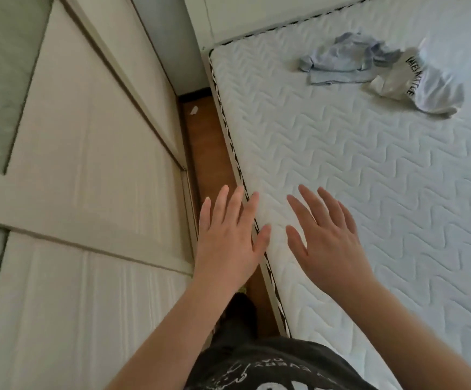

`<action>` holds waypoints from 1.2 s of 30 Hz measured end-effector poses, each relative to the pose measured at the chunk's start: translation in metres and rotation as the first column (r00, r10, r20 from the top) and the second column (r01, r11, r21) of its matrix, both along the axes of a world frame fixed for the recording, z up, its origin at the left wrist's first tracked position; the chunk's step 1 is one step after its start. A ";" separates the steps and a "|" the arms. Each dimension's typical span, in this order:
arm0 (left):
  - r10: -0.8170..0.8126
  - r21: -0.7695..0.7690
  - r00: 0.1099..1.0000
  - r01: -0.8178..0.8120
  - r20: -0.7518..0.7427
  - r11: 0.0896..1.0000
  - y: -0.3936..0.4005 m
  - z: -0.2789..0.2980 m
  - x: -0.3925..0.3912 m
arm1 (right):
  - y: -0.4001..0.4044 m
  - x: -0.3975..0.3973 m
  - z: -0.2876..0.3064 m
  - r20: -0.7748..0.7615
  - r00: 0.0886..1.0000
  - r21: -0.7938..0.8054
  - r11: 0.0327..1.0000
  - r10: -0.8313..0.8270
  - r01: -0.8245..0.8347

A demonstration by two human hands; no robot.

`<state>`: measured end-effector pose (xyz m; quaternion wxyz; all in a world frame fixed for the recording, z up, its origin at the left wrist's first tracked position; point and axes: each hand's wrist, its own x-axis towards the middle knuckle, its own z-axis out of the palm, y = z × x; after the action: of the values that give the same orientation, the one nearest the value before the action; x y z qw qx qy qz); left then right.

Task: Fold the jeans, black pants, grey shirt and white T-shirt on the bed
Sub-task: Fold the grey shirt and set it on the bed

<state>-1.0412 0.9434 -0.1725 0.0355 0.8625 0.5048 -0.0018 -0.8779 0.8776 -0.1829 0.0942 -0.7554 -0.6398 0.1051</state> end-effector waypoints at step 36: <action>-0.615 0.029 0.786 0.618 -0.066 0.786 0.272 0.017 0.152 | 0.178 0.111 0.020 0.022 0.852 -0.011 0.852 -0.524 0.524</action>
<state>-0.8891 1.2156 -0.1551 -0.0016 0.9802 0.1964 -0.0239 -0.7666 1.0557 -0.1626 0.1070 -0.9028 -0.4100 0.0737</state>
